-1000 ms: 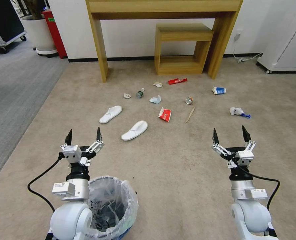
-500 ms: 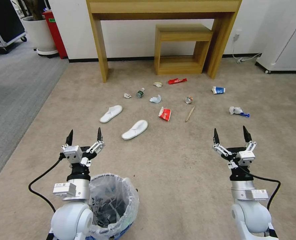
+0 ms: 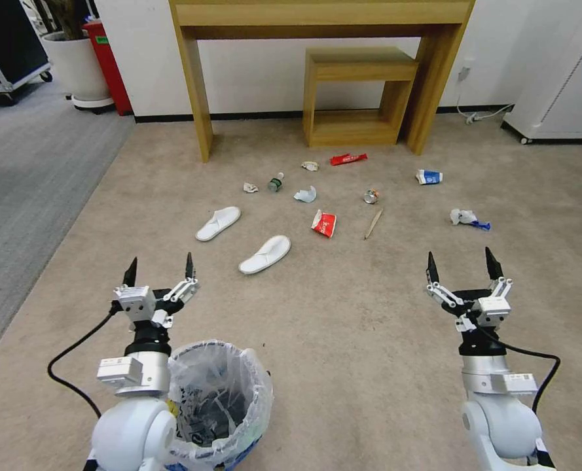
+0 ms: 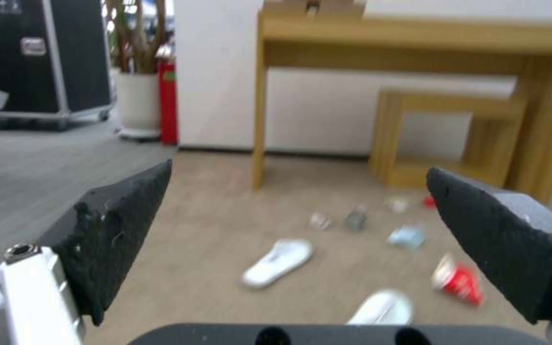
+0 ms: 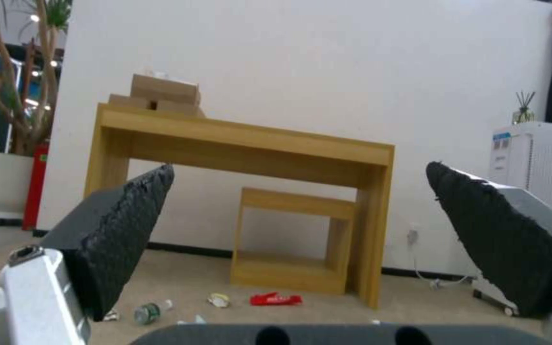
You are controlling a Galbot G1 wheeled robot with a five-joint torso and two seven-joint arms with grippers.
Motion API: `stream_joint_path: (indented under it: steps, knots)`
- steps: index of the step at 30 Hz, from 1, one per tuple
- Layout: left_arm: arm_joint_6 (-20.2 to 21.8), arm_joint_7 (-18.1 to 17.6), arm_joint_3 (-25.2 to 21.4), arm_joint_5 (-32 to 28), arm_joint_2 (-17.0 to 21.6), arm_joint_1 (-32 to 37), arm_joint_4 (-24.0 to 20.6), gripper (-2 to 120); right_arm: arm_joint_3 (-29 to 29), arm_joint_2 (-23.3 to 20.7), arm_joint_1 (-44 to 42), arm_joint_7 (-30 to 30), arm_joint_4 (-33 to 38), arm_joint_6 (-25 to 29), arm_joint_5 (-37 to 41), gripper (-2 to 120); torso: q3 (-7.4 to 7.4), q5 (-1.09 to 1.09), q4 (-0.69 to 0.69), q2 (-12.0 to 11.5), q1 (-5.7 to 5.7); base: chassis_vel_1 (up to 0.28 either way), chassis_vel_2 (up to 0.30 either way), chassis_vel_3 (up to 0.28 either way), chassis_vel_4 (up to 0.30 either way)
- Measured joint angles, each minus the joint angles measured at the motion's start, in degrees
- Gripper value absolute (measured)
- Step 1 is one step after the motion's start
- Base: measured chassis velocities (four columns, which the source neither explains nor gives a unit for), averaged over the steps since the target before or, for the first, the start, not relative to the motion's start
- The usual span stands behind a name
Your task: Pick up the trash bin and place the garbage on the floor into it.
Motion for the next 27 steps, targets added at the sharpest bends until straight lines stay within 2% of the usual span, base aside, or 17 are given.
stream_joint_path:
  steps: [3,4,7,8,9,10,11,12,13,15,16,18,21,27]
  knots:
    - [8.74,-3.14,-3.0,-5.19,5.89,1.9,-4.25,100,0.0,-0.12,-0.13,0.0,-0.58,0.22,0.14,100,0.0,-0.01,0.0,0.0,0.0,0.0,0.0,0.0,0.0]
    - [8.74,-3.14,-3.0,-5.19,5.89,1.9,-4.25,100,0.0,-0.12,-0.13,0.0,-0.58,0.22,0.14,100,0.0,-0.01,0.0,0.0,0.0,0.0,0.0,0.0,0.0]
    - [20.31,-7.05,-7.02,-19.49,12.95,3.02,-9.98,100,-0.28,0.06,-0.27,-0.05,-1.01,0.6,0.07,100,0.0,0.02,0.0,0.0,0.0,0.0,0.0,0.0,0.0]
    - [23.57,-8.45,-7.67,-23.29,14.14,3.09,-10.86,100,-0.4,0.13,-0.28,-0.08,-1.03,0.63,0.0,100,0.0,0.0,0.0,0.0,0.0,0.0,0.0,0.0,0.0]
    - [23.57,-8.45,-7.67,-23.29,14.14,3.09,-10.86,100,-0.4,0.13,-0.28,-0.08,-1.03,0.63,0.0,100,0.0,0.0,0.0,0.0,0.0,0.0,0.0,0.0,0.0]
    - [30.41,-12.85,-8.03,-32.04,16.12,3.36,-12.69,100,-0.61,0.23,-0.29,-0.09,-1.03,0.64,-0.13,100,0.0,0.0,0.0,0.0,0.0,0.0,0.0,0.0,0.0]
    - [32.24,-14.96,-7.58,-35.5,16.71,3.57,-13.4,100,-0.68,0.25,-0.3,-0.1,-1.02,0.63,-0.16,100,0.0,0.0,0.0,0.0,0.0,0.0,0.0,0.0,0.0]
    - [32.24,-14.96,-7.58,-35.5,16.71,3.57,-13.4,100,-0.68,0.25,-0.3,-0.1,-1.02,0.63,-0.16,100,0.0,0.0,0.0,0.0,0.0,0.0,0.0,0.0,0.0]
    - [35.15,-20.33,-5.32,-43.21,18.02,4.38,-15.14,100,-0.73,0.25,-0.3,-0.1,-0.93,0.58,-0.22,100,0.0,0.01,0.0,0.0,0.0,0.0,0.0,0.0,0.0]
    - [37.46,-26.68,-1.83,-50.49,19.38,5.35,-16.2,100,-0.63,0.17,-0.3,-0.1,-0.81,0.41,-0.23,100,0.0,0.0,0.0,0.0,0.0,0.0,0.0,0.0,0.0]
    - [37.46,-26.68,-1.83,-50.49,19.38,5.35,-16.2,100,-0.63,0.17,-0.3,-0.1,-0.81,0.41,-0.23,100,0.0,0.0,0.0,0.0,0.0,0.0,0.0,0.0,0.0]
    - [38.59,-29.99,0.87,-52.56,19.73,6.38,-16.38,100,-0.21,0.15,-0.39,-0.1,-0.66,0.37,-0.23,100,0.0,0.0,0.0,0.0,0.0,0.0,0.0,0.0,0.0]
    - [38.53,-30.76,2.0,-51.33,19.11,7.06,-15.96,100,0.1,0.22,-0.61,-0.1,-0.62,0.39,-0.22,100,0.0,0.01,0.0,0.0,0.0,0.0,0.0,0.0,0.0]
    - [37.21,-31.49,2.61,-47.06,19.05,7.78,-11.62,100,0.63,0.38,-1.08,-0.27,-0.31,0.63,-0.23,100,0.0,0.01,0.0,0.0,0.0,0.0,0.0,0.0,0.0]
